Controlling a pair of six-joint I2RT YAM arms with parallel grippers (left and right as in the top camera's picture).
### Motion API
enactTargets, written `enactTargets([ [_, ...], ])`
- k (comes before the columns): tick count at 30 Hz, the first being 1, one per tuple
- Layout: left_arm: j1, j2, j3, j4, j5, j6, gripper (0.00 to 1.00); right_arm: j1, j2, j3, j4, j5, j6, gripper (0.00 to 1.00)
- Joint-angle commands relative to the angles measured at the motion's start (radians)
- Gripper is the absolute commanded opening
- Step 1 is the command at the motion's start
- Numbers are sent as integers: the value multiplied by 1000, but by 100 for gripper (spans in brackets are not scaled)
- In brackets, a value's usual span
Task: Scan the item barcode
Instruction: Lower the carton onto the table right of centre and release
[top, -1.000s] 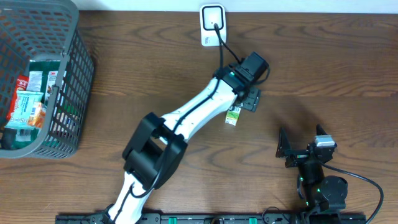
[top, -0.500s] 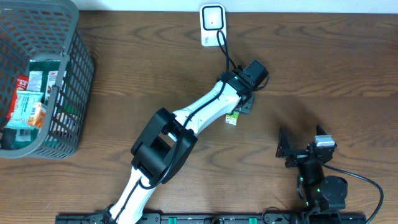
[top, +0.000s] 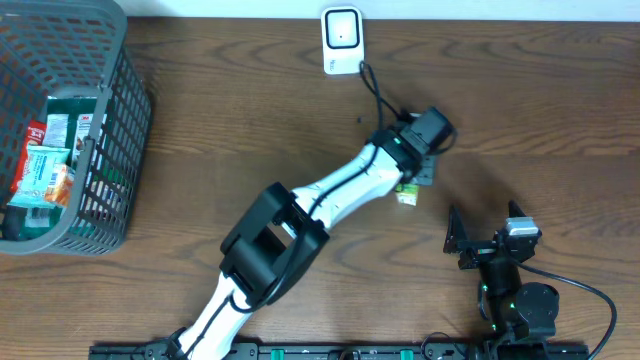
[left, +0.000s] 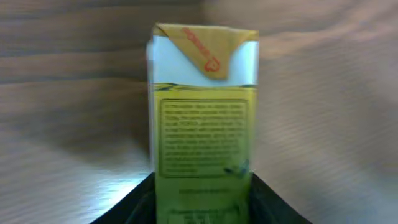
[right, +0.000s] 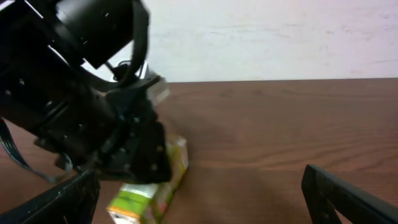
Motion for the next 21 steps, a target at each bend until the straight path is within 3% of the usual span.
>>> enactTargets([
  [1,-50,6,0,27,-26,-27,44,6,-3,-1,-4,-4,13,99],
  [8,-107,7,0,54,-149,-42,45,6,-3,-1,-4,-4,13,99],
  [21,-72,-18,21,28,-152,15,78,6,-3,-1,-4,-4,13,99],
])
